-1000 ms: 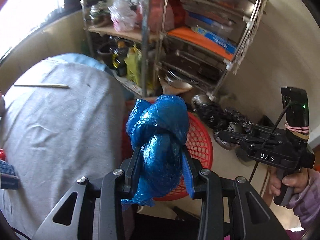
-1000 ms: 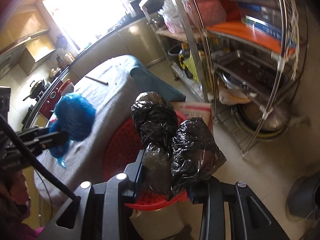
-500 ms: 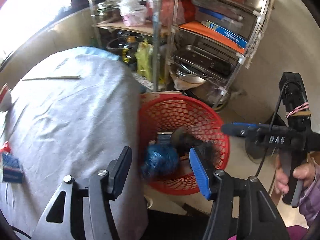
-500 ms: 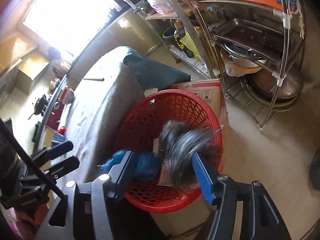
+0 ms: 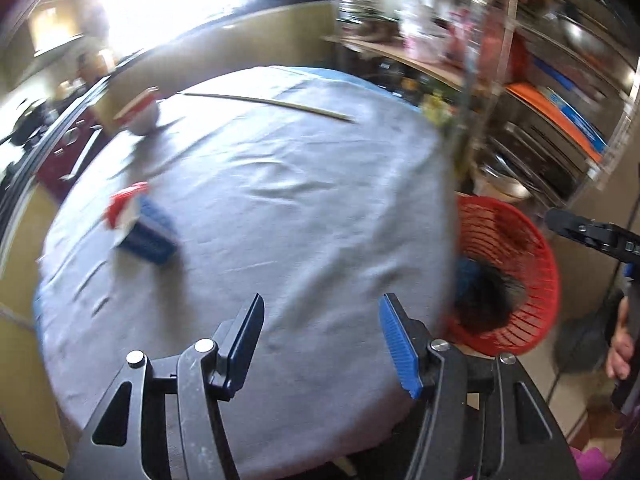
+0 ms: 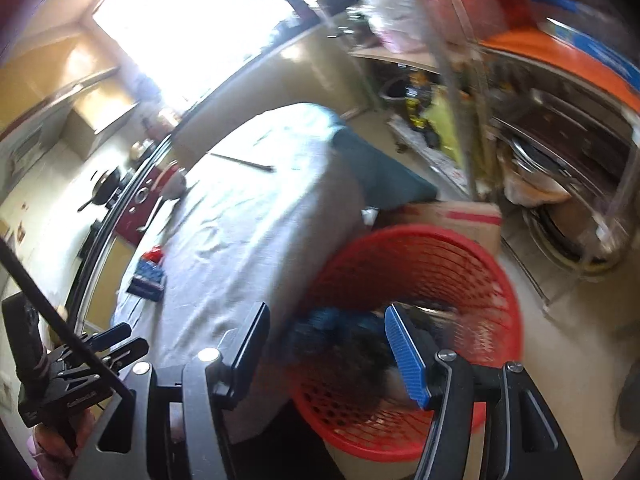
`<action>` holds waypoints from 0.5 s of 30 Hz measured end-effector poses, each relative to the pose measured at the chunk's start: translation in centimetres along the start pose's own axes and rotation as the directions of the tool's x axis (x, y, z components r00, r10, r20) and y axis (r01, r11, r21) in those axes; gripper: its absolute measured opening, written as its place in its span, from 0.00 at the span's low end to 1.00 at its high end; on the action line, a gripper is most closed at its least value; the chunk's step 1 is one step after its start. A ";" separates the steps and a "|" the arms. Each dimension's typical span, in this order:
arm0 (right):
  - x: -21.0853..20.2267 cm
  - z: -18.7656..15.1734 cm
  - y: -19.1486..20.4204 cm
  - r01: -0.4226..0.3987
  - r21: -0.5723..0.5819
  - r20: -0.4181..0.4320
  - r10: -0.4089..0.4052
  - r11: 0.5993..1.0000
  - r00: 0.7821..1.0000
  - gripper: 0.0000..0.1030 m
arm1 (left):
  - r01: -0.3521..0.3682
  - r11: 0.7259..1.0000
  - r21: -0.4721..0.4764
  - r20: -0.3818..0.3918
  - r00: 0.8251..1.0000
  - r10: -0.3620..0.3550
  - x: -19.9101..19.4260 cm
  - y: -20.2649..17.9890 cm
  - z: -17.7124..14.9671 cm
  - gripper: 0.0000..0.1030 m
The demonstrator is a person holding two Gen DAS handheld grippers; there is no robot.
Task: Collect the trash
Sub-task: 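Move both open tools back over the table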
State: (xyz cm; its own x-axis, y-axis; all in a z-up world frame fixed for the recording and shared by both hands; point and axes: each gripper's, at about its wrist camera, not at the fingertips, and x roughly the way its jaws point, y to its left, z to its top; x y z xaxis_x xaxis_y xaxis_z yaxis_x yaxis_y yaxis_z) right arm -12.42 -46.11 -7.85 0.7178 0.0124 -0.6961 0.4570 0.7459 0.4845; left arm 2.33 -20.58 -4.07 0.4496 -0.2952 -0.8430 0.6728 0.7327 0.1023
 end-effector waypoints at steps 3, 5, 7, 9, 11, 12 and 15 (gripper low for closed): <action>0.6 0.7 3.1 -0.022 -0.066 0.007 0.022 0.998 1.000 0.63 | -0.049 0.998 -0.051 0.010 0.999 0.049 -0.6 2.5 -0.6 0.59; 0.9 1.0 4.9 -0.038 -0.102 0.009 0.039 0.994 0.999 0.63 | -0.071 0.994 -0.080 0.015 0.997 0.073 -0.8 3.7 -0.9 0.59; 1.2 1.1 6.7 -0.051 -0.133 0.008 0.053 0.990 0.999 0.63 | -0.091 0.990 -0.109 0.019 0.995 0.093 -1.1 5.0 -1.3 0.59; 1.5 1.2 8.3 -0.063 -0.163 0.003 0.064 0.985 0.998 0.63 | -0.103 0.986 -0.133 0.020 0.994 0.107 -1.2 6.2 -1.6 0.59; 1.8 1.2 9.7 -0.076 -0.184 0.000 0.078 0.980 0.997 0.63 | -0.114 0.981 -0.158 0.020 0.993 0.119 -1.3 7.2 -2.0 0.59; 1.9 1.2 10.1 -0.082 -0.191 -0.002 0.083 0.978 0.997 0.63 | -0.119 0.979 -0.168 0.021 0.992 0.124 -1.4 7.6 -2.3 0.59; 2.5 1.1 12.3 -0.099 -0.226 -0.011 0.099 0.969 0.995 0.63 | -0.135 0.972 -0.193 0.021 0.990 0.141 -1.5 8.7 -2.7 0.59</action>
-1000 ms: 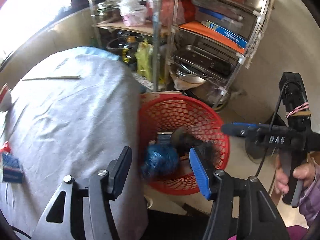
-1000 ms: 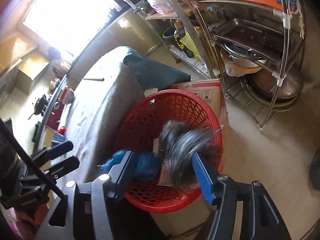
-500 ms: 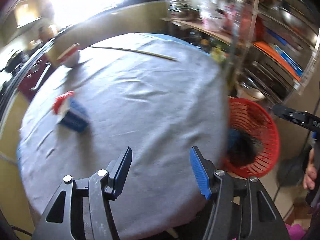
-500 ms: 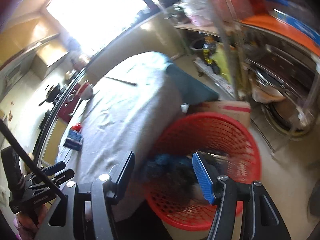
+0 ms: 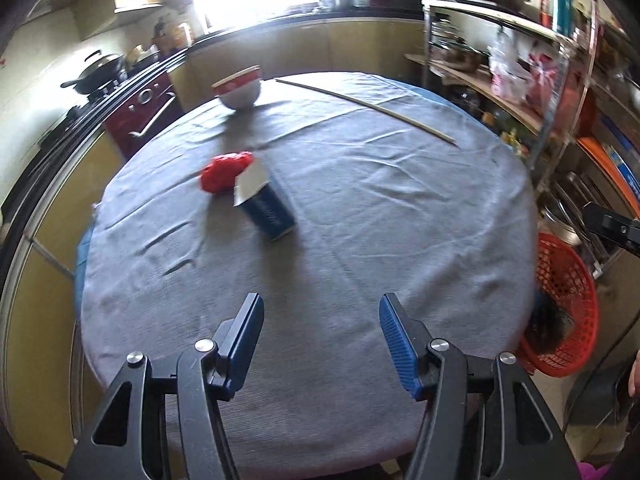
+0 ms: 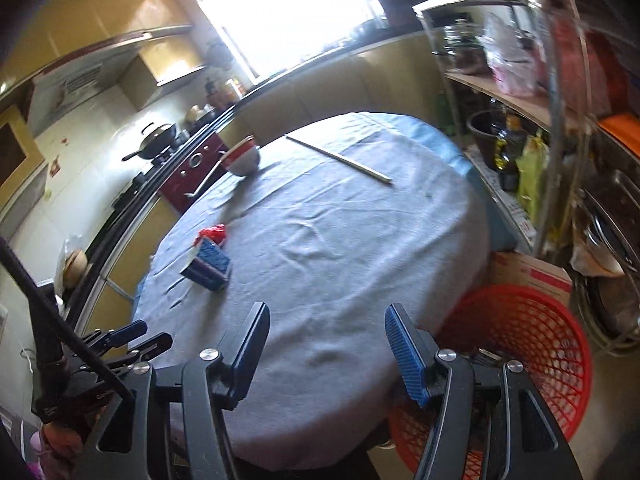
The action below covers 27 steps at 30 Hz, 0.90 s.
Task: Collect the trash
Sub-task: 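Move both open tools back over the table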
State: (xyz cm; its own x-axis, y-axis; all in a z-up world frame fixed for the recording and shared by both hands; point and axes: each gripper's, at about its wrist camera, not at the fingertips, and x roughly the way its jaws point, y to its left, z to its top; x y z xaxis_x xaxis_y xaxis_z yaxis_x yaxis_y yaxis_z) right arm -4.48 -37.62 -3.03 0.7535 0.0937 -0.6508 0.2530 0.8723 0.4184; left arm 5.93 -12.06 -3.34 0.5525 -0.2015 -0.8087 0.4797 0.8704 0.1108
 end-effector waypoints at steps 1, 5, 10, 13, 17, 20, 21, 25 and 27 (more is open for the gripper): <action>0.2 0.1 0.4 -0.005 -0.008 -0.003 0.005 1.000 1.000 0.63 | -0.007 1.000 -0.008 0.000 1.000 0.007 0.0 0.4 -0.1 0.59; 1.0 0.3 2.4 -0.027 -0.043 -0.013 0.026 0.999 1.000 0.63 | -0.028 0.999 -0.035 0.001 1.000 0.028 -0.1 2.0 -0.5 0.59; 1.9 0.4 4.9 -0.049 -0.089 -0.027 0.047 0.995 0.999 0.63 | -0.055 0.996 -0.068 0.001 0.998 0.055 -0.1 3.7 -1.0 0.59; 2.4 0.6 6.3 -0.061 -0.118 -0.033 0.057 0.991 0.998 0.63 | -0.072 0.994 -0.087 0.004 0.997 0.072 -0.2 4.9 -1.3 0.59; 3.1 0.9 8.3 -0.081 -0.157 -0.039 0.076 0.984 0.996 0.63 | -0.092 0.989 -0.118 0.003 0.996 0.093 -0.2 6.6 -1.5 0.59; 3.7 1.1 9.9 -0.095 -0.188 -0.045 0.088 0.977 0.995 0.63 | -0.105 0.985 -0.137 0.001 0.994 0.106 0.0 7.7 -1.6 0.59; 4.0 1.2 10.5 -0.099 -0.204 -0.048 0.092 0.974 0.995 0.63 | -0.111 0.983 -0.145 0.000 0.994 0.112 0.0 8.1 -1.7 0.59; 5.1 1.2 12.6 -0.117 -0.244 -0.063 0.104 0.963 0.993 0.63 | -0.129 0.978 -0.166 -0.006 0.992 0.130 0.3 9.4 -1.8 0.59; 5.6 1.2 13.3 -0.122 -0.262 -0.071 0.107 0.957 0.992 0.63 | -0.137 0.975 -0.175 -0.009 0.990 0.137 0.5 10.0 -1.8 0.59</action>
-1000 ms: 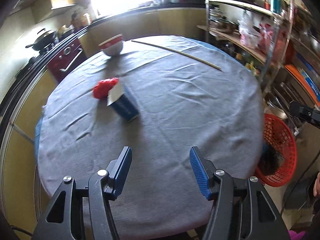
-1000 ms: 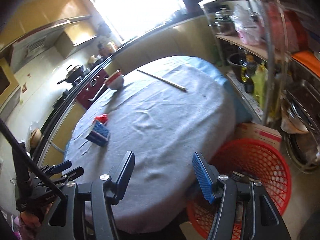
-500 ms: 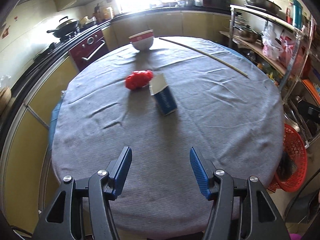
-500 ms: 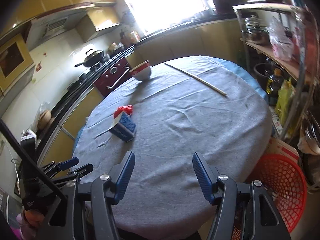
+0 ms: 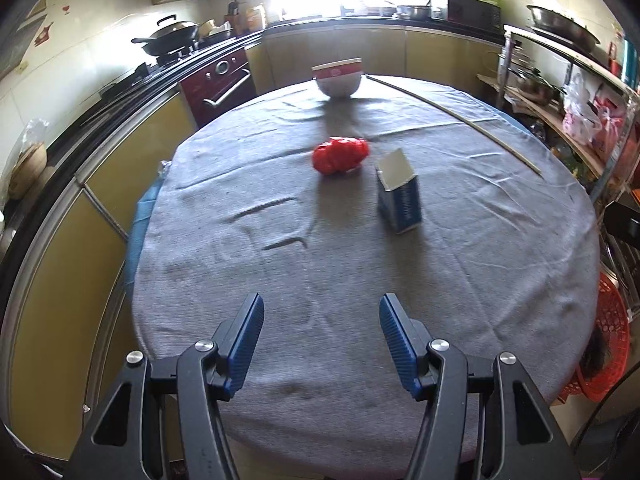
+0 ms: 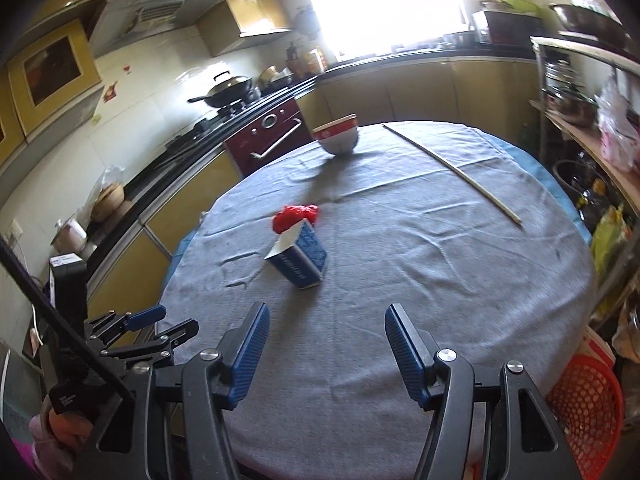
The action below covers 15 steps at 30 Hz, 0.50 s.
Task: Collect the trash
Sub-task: 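Move both open tools back over the table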
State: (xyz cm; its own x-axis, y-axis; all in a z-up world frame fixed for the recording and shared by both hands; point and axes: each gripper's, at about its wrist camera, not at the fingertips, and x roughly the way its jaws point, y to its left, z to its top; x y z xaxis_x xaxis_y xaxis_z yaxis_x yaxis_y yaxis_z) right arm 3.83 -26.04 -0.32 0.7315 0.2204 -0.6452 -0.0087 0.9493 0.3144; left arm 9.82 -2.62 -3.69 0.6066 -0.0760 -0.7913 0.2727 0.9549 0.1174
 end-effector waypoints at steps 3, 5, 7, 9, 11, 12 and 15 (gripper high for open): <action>1.1 0.4 1.2 -0.011 -0.028 -0.012 0.011 1.000 1.000 0.63 | -0.011 1.000 -0.016 -0.005 1.000 0.011 0.5 0.9 0.2 0.59; 1.7 0.6 1.8 -0.016 -0.039 -0.019 0.016 0.999 1.000 0.63 | -0.017 1.000 -0.023 -0.009 1.000 0.016 0.8 1.5 0.3 0.59; 2.5 0.9 2.3 -0.026 -0.044 -0.028 0.024 0.999 0.999 0.63 | -0.024 0.999 -0.029 -0.013 1.000 0.023 1.1 2.1 0.4 0.59; 3.3 1.1 2.8 -0.031 -0.050 -0.040 0.029 0.998 0.999 0.63 | -0.027 0.999 -0.033 -0.017 0.999 0.027 1.4 2.6 0.5 0.59; 4.1 1.4 3.3 -0.036 -0.053 -0.049 0.033 0.998 0.998 0.63 | -0.033 0.999 -0.036 -0.022 0.999 0.033 1.8 3.1 0.6 0.59; 4.5 1.5 3.5 -0.039 -0.054 -0.053 0.036 0.998 0.998 0.63 | -0.036 0.999 -0.037 -0.025 0.999 0.035 2.0 3.4 0.7 0.59; 5.9 1.9 4.0 -0.044 -0.059 -0.069 0.040 0.997 0.997 0.63 | -0.042 0.998 -0.042 -0.031 0.999 0.041 2.5 4.1 0.8 0.59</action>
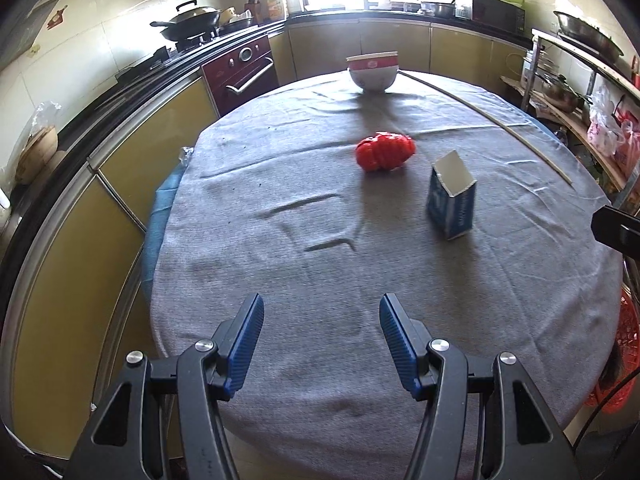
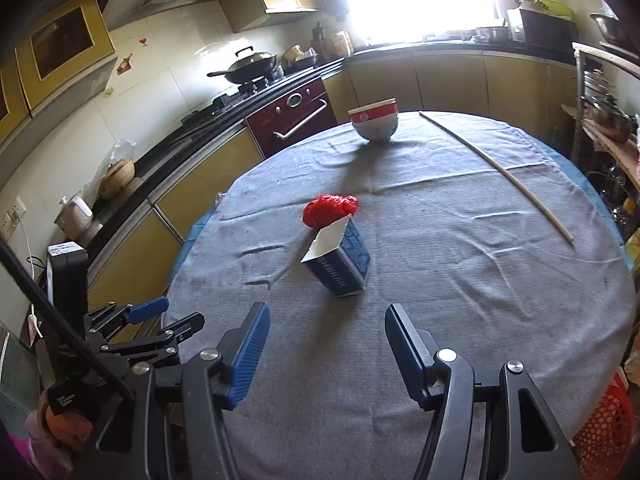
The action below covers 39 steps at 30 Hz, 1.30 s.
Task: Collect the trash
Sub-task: 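Move both open tools back over the table, then close the right tool on the blue-and-white box while the left tool approaches the red bag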
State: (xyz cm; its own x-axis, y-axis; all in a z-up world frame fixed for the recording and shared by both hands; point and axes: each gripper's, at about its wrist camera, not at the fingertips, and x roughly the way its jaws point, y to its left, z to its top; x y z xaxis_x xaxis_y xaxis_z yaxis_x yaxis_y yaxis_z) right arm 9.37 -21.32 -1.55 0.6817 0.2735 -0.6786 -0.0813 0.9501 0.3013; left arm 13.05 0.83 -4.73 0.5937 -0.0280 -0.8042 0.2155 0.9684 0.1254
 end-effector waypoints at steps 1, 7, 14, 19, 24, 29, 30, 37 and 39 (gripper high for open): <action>0.5 0.2 0.1 -0.001 0.000 -0.006 0.001 1.000 1.000 0.63 | -0.003 1.000 -0.002 -0.004 1.000 0.003 0.2 0.2 0.1 0.59; 3.4 0.9 0.2 -0.023 0.032 -0.045 0.025 0.999 0.999 0.63 | -0.021 1.000 -0.012 -0.023 1.000 0.021 1.4 1.4 0.5 0.59; 7.5 1.6 0.1 -0.037 0.073 -0.098 0.044 0.997 0.994 0.63 | -0.023 0.999 -0.033 -0.058 0.998 0.021 3.3 2.7 1.2 0.59; 10.9 2.1 0.0 -0.006 0.107 -0.131 0.020 0.994 0.991 0.64 | -0.035 0.998 -0.052 -0.066 0.997 0.032 4.4 3.9 2.4 0.59; 13.7 2.6 0.6 0.052 0.070 -0.126 -0.043 0.996 0.991 0.65 | -0.024 0.998 -0.063 -0.068 0.997 0.020 5.6 4.8 4.0 0.59; 15.5 2.6 0.2 0.082 0.071 -0.124 -0.073 0.994 0.990 0.65 | -0.011 0.998 -0.069 -0.071 0.997 0.006 7.0 5.2 6.1 0.59; 15.5 2.5 -0.1 0.080 0.078 -0.116 -0.071 0.994 0.991 0.65 | -0.011 0.998 -0.068 -0.071 0.997 0.006 7.2 5.1 6.5 0.59; 15.7 2.5 -2.8 0.026 0.121 -0.080 -0.017 0.992 0.997 0.64 | 0.020 0.999 -0.029 -0.044 0.999 -0.022 8.7 3.4 9.3 0.59; 15.1 2.5 -3.2 0.025 0.110 -0.057 -0.019 0.994 0.998 0.58 | 0.045 0.999 -0.014 -0.037 0.998 -0.045 9.2 2.8 10.2 0.59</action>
State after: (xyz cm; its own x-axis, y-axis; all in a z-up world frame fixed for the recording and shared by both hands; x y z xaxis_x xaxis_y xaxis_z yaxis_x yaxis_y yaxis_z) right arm 21.78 -20.59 -11.08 0.6408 0.2634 -0.7211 0.0165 0.9343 0.3560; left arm 27.01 0.77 -5.87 0.5541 -0.0627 -0.8301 0.2313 0.9695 0.0812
